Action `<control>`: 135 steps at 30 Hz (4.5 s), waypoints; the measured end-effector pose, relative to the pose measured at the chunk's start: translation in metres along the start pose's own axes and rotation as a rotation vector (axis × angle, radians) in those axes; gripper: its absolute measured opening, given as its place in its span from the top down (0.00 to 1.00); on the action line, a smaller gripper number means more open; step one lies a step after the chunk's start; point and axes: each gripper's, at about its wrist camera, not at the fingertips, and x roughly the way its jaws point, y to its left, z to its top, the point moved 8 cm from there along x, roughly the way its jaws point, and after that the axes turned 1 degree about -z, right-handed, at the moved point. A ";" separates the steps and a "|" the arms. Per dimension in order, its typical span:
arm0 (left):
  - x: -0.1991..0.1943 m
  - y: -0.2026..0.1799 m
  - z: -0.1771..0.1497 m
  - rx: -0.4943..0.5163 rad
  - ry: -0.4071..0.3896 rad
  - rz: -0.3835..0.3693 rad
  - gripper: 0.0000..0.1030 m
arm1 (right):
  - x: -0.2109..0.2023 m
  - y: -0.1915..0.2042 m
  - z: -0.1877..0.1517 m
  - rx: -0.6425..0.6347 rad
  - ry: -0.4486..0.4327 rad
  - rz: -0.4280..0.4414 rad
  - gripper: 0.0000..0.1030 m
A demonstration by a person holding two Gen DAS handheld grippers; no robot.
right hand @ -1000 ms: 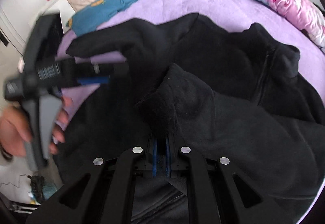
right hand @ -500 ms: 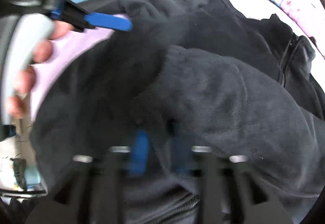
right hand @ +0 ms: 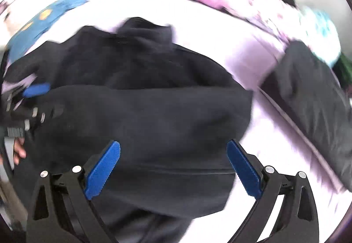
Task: Fold large clothes
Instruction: 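Move the left tool to the cuff of the other jacket sleeve, then close the left gripper on the other sleeve cuff, then lift the sleeve with the left gripper and carry it over the jacket body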
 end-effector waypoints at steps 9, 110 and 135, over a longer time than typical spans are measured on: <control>0.055 0.013 -0.037 0.060 0.046 0.037 0.04 | 0.087 0.023 -0.045 0.012 0.080 0.042 0.05; -0.295 0.597 -0.045 -1.090 -0.543 0.110 0.85 | 0.115 0.352 0.119 -0.192 -0.003 0.249 0.05; -0.395 0.463 0.093 -0.780 -0.700 -0.037 0.85 | 0.157 0.375 0.105 -0.253 0.096 0.249 0.04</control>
